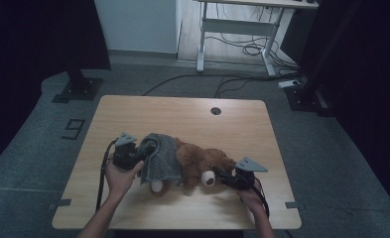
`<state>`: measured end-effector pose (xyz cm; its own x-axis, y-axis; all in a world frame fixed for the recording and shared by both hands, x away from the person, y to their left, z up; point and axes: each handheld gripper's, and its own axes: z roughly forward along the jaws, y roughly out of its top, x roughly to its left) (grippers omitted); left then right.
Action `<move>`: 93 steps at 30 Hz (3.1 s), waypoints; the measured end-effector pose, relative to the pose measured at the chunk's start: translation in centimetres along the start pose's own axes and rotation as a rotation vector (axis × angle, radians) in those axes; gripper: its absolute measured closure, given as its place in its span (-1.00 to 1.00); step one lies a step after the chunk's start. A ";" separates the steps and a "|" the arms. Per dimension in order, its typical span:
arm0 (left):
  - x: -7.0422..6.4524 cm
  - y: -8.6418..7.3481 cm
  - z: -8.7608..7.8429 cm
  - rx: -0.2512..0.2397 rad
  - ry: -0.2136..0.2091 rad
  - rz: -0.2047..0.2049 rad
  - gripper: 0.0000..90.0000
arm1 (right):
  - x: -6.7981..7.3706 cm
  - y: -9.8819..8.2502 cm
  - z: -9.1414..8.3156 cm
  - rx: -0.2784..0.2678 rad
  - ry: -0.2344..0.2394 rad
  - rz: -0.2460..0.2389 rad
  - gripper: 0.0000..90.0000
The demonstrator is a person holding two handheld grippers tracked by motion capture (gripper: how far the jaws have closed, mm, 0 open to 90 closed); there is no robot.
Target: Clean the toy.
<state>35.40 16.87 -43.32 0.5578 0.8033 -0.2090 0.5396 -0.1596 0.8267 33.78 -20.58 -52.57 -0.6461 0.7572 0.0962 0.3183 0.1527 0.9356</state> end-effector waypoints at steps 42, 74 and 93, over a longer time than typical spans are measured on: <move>-11.6 3.5 10.0 0.146 -0.227 0.115 0.83 | 0.1 -0.1 0.0 -0.002 -0.006 -0.005 -0.05; 3.6 -2.0 0.6 0.104 0.059 -0.030 0.82 | -0.3 -0.2 0.0 -0.011 0.002 0.014 -0.05; 0.8 2.2 1.4 0.039 -0.052 -0.022 0.81 | 0.3 0.3 1.0 -0.026 -0.089 -0.019 0.02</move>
<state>37.92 16.37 -42.40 0.5772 0.7759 -0.2545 0.5758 -0.1657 0.8006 34.34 -19.69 -52.61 -0.5877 0.8076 0.0486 0.2871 0.1520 0.9458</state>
